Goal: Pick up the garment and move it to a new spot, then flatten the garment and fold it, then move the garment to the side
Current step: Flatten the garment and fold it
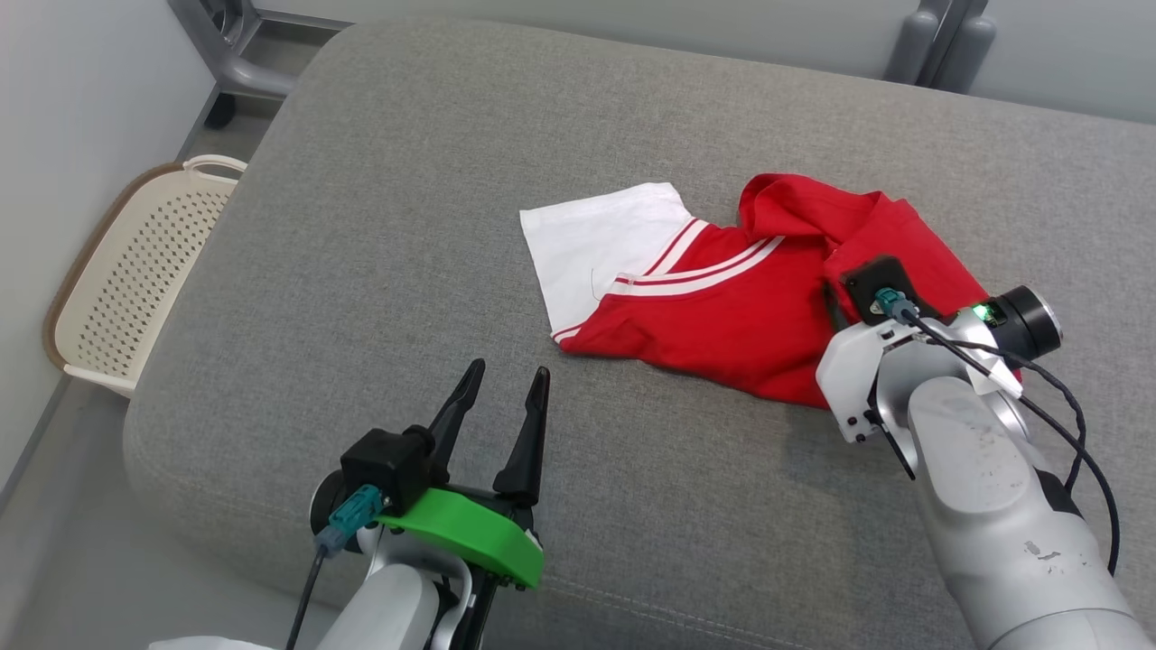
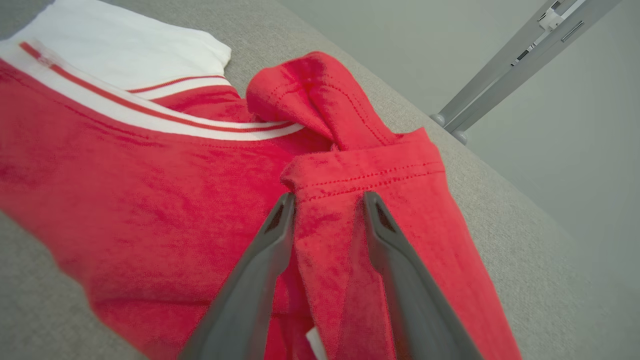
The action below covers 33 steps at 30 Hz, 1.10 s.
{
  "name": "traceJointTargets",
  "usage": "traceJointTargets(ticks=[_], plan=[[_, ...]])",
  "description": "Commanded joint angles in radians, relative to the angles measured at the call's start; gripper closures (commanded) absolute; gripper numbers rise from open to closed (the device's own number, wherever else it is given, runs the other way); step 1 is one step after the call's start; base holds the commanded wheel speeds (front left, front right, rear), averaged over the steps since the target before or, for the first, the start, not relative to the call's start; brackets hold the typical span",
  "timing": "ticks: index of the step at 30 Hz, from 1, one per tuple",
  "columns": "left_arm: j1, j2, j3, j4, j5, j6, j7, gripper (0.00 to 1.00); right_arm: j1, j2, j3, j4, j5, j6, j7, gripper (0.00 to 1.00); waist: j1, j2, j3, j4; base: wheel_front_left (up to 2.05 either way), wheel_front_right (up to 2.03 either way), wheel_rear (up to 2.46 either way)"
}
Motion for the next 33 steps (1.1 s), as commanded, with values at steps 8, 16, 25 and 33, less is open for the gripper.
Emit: traceJointTargets(ticks=[8,16,25,33], plan=[[0.02,-0.013,0.042,0.004,0.03,-0.014,-0.002,0.0,-0.043,-0.006,-0.084,0.032,0.069,-0.001,-0.068,1.0,0.0,0.0,0.005,-0.04,0.0,0.0,0.0],[0.043,-0.004,0.087,-0.031,0.074,-0.015,-0.002,0.0,-0.058,-0.005,-0.218,0.054,0.272,-0.001,-0.141,1.0,0.0,0.0,-0.012,-0.126,0.0,0.0,0.0],[0.071,0.013,0.115,-0.07,0.097,-0.016,-0.002,0.0,-0.074,-0.005,-0.314,0.12,0.424,-0.001,-0.155,1.0,0.0,0.0,-0.006,-0.165,0.0,0.0,0.0],[0.079,0.02,0.124,-0.078,0.1,-0.016,-0.002,0.0,-0.078,-0.017,-0.384,0.144,0.494,-0.001,-0.167,1.0,0.0,0.0,0.002,-0.167,0.0,0.0,0.0]])
